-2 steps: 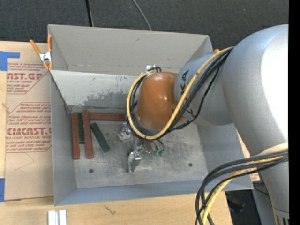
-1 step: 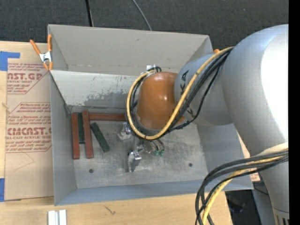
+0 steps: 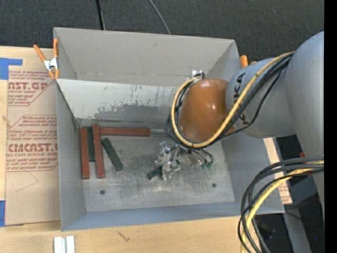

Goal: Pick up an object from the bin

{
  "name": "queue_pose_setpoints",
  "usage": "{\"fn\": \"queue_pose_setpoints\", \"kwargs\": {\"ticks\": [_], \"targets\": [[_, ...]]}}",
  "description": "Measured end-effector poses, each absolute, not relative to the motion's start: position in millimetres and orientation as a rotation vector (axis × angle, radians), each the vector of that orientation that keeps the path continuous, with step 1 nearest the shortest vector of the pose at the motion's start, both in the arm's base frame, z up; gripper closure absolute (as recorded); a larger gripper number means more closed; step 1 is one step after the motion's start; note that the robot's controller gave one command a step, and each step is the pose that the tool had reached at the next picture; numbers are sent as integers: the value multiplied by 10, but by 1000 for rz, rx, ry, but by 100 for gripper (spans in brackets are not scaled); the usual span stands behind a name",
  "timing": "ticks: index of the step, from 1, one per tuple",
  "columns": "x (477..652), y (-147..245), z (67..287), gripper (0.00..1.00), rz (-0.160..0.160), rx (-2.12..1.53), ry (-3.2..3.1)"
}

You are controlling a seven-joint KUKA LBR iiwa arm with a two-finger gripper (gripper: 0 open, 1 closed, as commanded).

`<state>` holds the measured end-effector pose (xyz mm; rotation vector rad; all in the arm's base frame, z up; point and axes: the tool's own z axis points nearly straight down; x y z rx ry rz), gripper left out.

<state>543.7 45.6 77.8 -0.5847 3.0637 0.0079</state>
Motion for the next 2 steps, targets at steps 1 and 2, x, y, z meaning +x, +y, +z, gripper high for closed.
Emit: {"fn": "queue_pose_setpoints", "kwargs": {"ticks": [1,2], "targets": [[5437,456,778,100,8,-585,3064],[5229,347,2686,100,-1,-437,3102]]}}
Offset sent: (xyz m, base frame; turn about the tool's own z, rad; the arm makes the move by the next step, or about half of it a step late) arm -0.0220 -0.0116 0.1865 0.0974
